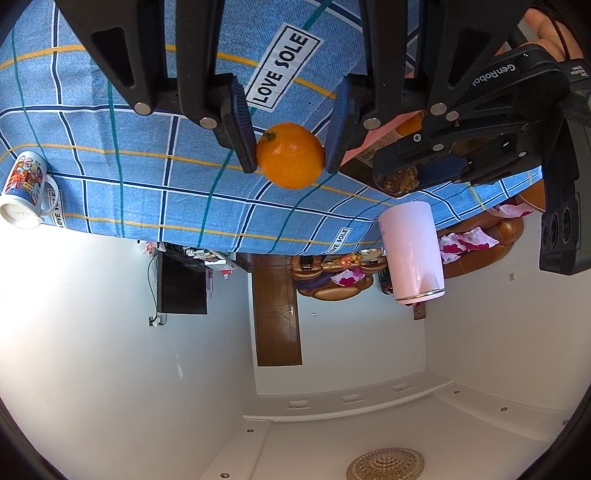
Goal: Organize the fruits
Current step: 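Carry the cake over the tin with the left tool while the right carries the orange, then open the left tool to drop the cake while the right drops the orange into the tin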
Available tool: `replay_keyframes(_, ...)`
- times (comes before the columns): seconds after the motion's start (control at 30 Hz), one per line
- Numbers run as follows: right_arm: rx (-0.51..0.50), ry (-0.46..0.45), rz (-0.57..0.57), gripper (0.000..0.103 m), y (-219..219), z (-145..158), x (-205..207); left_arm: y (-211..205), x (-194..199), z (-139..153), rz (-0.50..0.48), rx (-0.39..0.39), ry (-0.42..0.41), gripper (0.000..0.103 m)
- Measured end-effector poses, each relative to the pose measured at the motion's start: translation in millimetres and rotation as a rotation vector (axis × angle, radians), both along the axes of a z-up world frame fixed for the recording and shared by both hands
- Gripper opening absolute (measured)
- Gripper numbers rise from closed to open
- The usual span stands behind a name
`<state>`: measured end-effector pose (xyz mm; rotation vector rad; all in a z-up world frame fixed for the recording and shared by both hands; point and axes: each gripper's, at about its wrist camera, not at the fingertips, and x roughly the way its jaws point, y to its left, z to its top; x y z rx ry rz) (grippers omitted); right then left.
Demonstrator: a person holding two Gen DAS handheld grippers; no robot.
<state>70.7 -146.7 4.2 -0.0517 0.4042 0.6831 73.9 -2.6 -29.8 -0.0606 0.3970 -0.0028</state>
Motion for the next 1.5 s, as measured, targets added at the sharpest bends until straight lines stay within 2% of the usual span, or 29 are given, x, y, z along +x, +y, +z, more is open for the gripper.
replay_keyframes(0.77,-0.053,0.008,0.143,0.039,87,3,3,71,-6,-4,0.14,-0.015,0.097,0.04)
replay_keyframes(1.17,-0.124,0.096,0.185,0.039,133,-17,19,101,11,-20,0.157,-0.046,0.222,0.04)
replay_keyframes(1.5,-0.181,0.209,0.194,0.04,144,-39,34,104,13,-29,0.157,-0.049,0.255,0.041)
